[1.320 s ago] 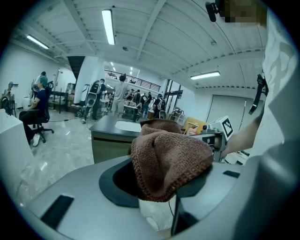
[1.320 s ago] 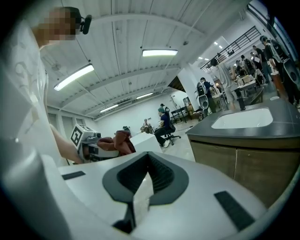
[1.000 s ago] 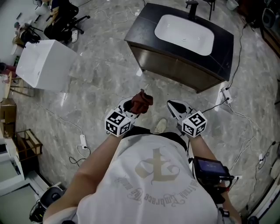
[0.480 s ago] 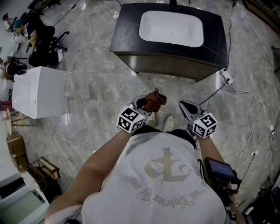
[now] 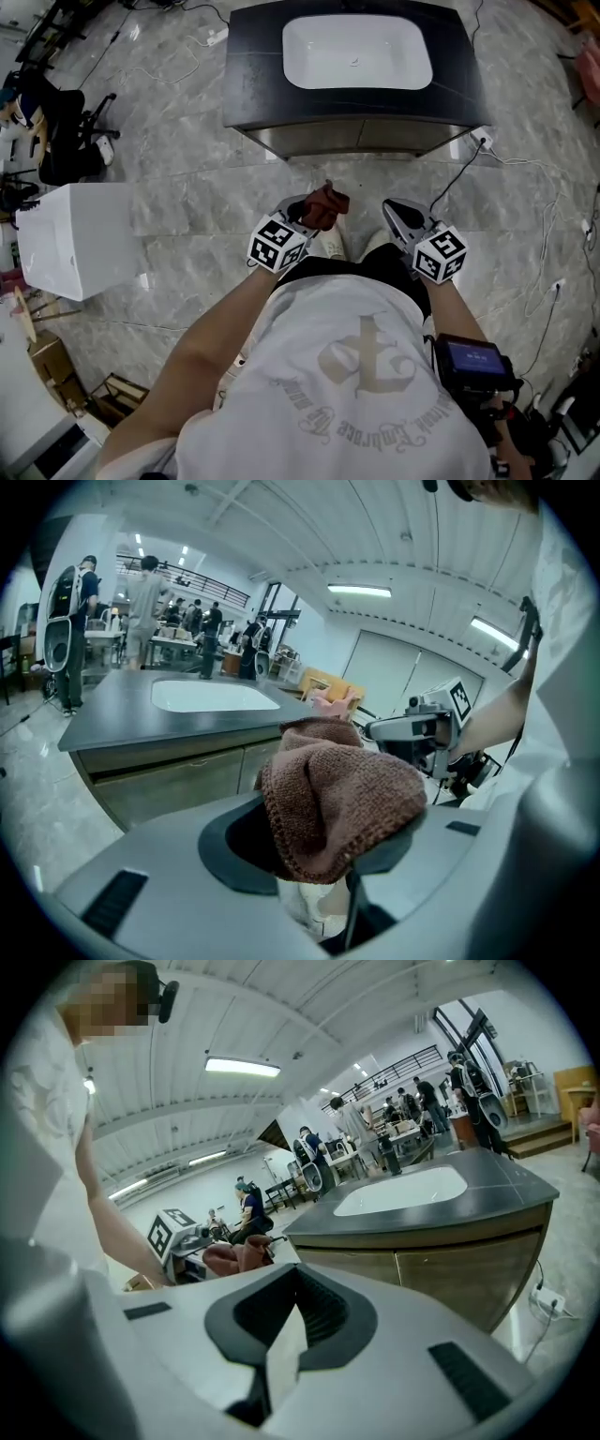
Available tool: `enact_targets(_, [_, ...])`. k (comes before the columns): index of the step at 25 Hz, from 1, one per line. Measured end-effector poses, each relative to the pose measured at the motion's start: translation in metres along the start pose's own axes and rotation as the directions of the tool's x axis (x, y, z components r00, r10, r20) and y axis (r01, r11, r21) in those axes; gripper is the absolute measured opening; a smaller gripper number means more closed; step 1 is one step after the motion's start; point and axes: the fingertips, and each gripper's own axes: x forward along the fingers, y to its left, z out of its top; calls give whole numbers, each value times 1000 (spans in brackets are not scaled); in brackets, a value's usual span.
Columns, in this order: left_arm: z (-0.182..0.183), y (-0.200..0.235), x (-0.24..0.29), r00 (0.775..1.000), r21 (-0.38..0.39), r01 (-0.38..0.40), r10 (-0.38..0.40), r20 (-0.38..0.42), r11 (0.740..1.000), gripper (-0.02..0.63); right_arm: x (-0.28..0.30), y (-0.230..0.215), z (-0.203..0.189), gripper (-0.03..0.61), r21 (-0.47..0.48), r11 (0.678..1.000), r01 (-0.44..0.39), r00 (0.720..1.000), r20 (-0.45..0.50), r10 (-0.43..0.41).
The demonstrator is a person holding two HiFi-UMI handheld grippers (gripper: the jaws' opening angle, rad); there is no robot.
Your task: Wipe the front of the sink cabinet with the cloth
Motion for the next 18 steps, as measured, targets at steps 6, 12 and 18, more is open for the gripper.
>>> enact_targets(6, [-15, 16, 17, 998, -42, 26, -28, -56, 999, 153, 0, -17, -13, 12, 46, 998, 52, 999, -10, -52])
enact_targets(12, [-22, 27, 69, 991, -14, 77, -78, -105, 997, 153, 24, -62, -32, 12, 103, 991, 91, 995, 34, -95])
enact_targets(18, [-26, 37, 119, 986, 2, 100, -99, -138, 995, 153, 39, -93, -52, 12, 169, 977, 127, 986, 89, -143])
